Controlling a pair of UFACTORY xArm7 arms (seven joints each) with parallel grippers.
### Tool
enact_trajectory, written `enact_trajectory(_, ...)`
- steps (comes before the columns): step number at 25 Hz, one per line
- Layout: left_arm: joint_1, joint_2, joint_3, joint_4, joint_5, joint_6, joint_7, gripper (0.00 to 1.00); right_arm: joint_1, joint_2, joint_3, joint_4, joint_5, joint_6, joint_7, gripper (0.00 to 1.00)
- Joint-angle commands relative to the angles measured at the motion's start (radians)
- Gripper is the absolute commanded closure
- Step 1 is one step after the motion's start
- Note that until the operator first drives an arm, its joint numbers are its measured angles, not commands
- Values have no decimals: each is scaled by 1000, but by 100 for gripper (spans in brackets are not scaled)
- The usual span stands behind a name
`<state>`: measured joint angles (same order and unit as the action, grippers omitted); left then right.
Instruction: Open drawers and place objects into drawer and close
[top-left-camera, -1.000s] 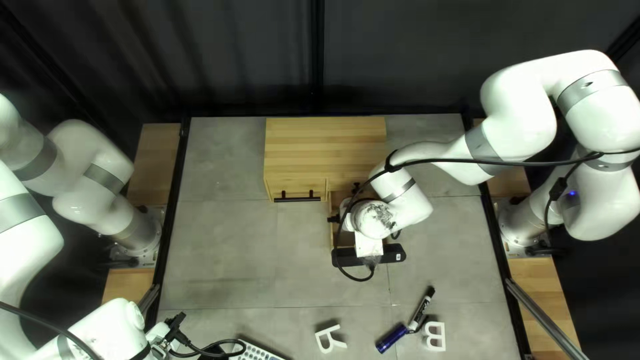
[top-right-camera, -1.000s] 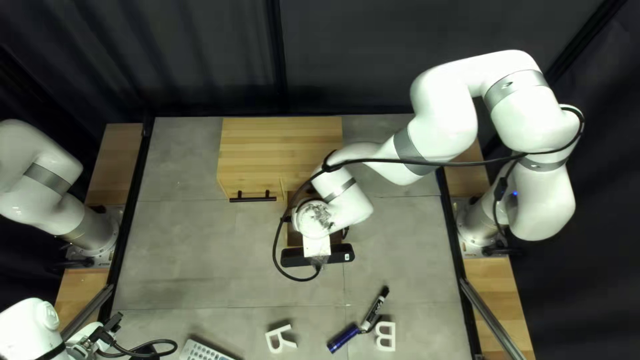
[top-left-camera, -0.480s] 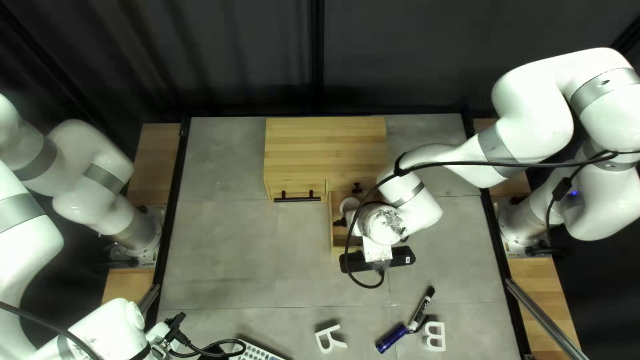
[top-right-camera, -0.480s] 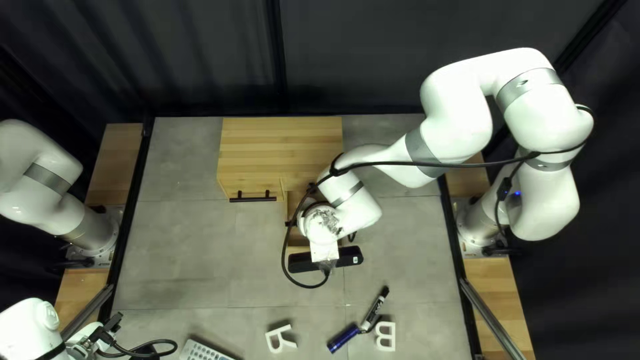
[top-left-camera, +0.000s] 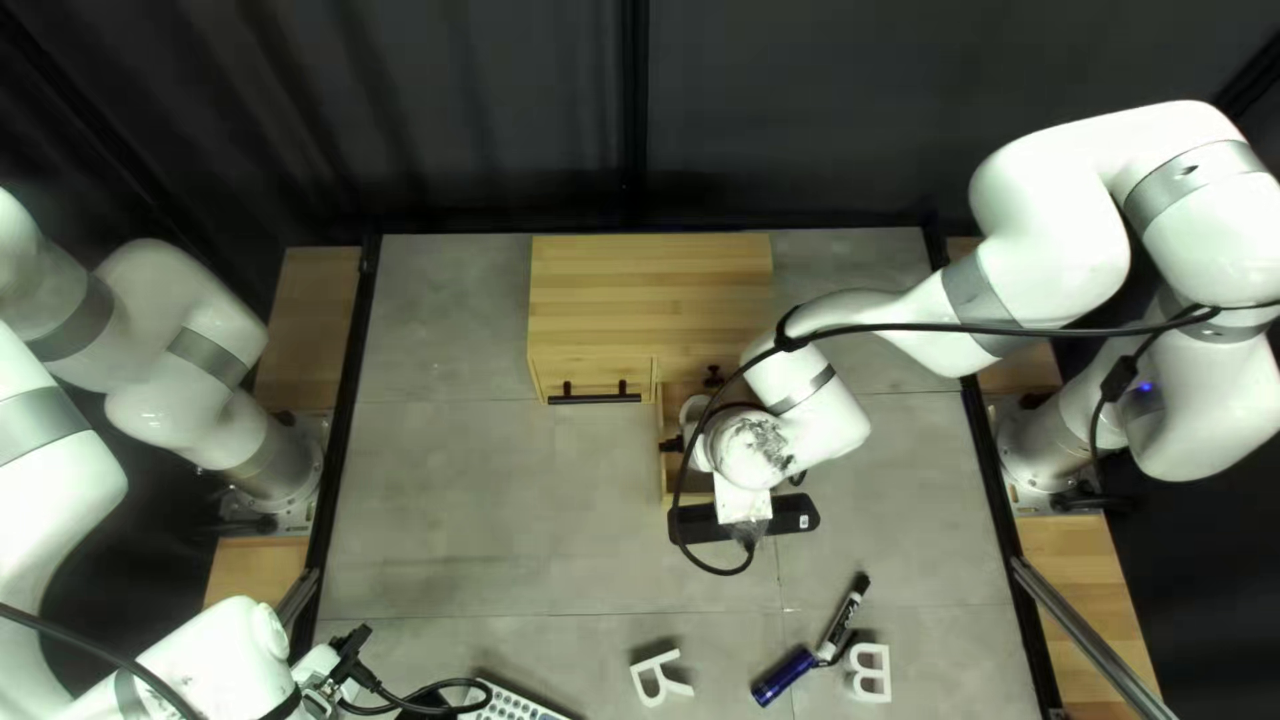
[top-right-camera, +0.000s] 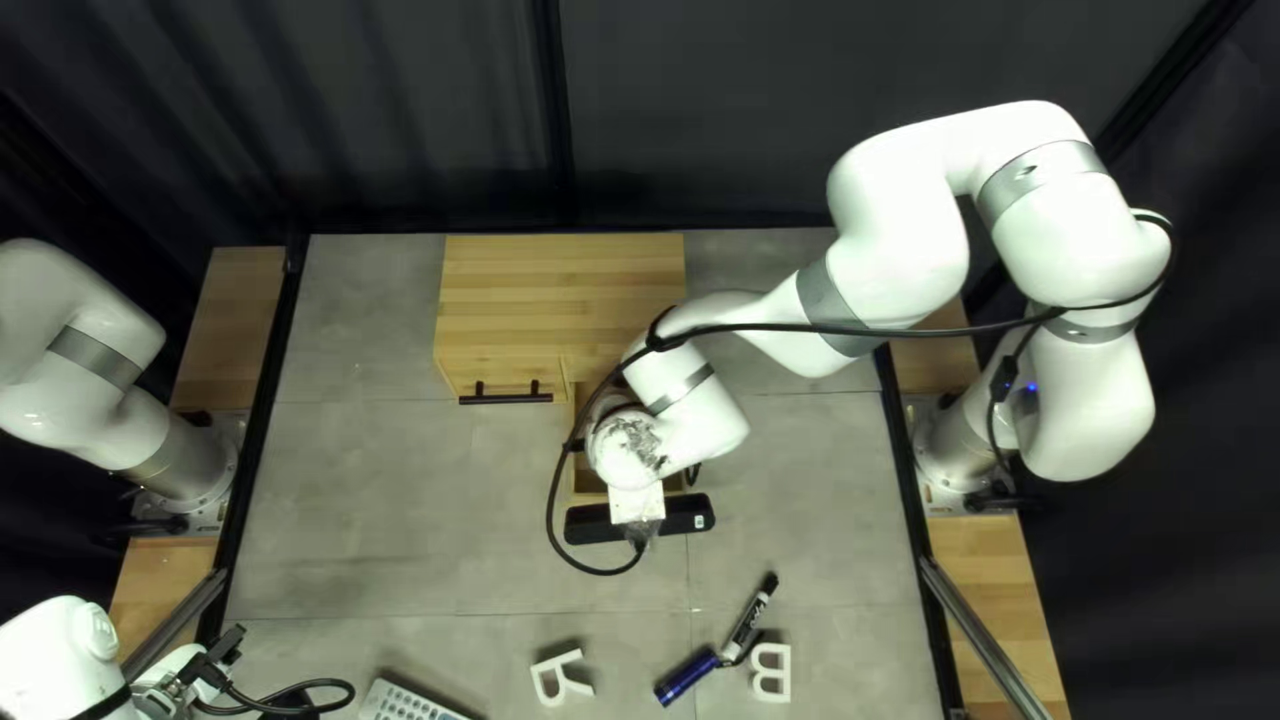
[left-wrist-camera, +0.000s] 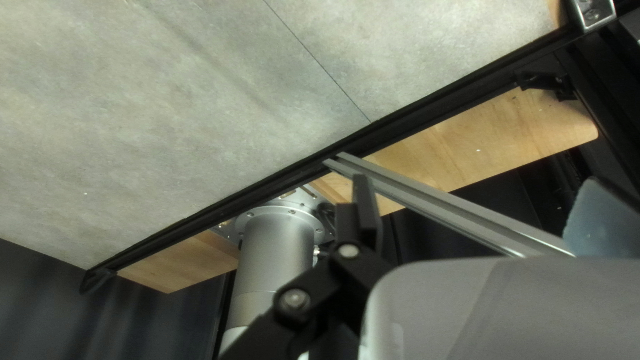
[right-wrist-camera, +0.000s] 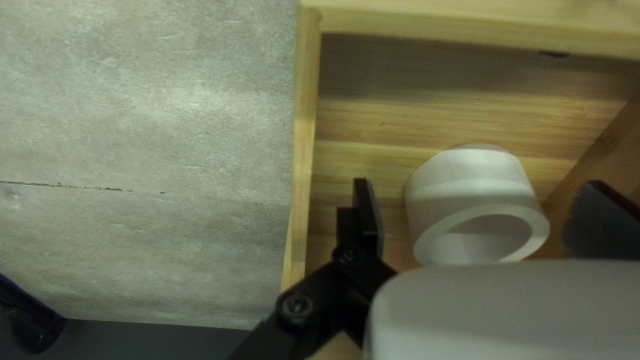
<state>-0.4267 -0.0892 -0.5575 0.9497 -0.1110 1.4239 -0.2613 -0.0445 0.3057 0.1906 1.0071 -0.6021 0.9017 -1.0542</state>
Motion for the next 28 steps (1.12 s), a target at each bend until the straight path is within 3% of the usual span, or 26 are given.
enact_trajectory(1,0,0,0,0,0,0,0,0,4,9,3,16,16,23,6,0)
enact_trajectory(7,0,0,0,0,0,0,0,0,9,13,12,25,30,21,9,0)
enact_trajectory(8,0,0,0,0,0,0,0,0,12,12,14,27,31,24,9,14)
enact_trajectory(9,0,0,0,0,0,0,0,0,14,8,16,28,31,27,9,61)
enact_trajectory(10,0,0,0,0,0,0,0,0,16,6,17,27,30,28,9,61)
enact_trajectory(11,0,0,0,0,0,0,0,0,18,2,18,26,28,29,10,98)
enact_trajectory(28,0,0,0,0,0,0,0,0,8,-4,15,3,23,3,0,100)
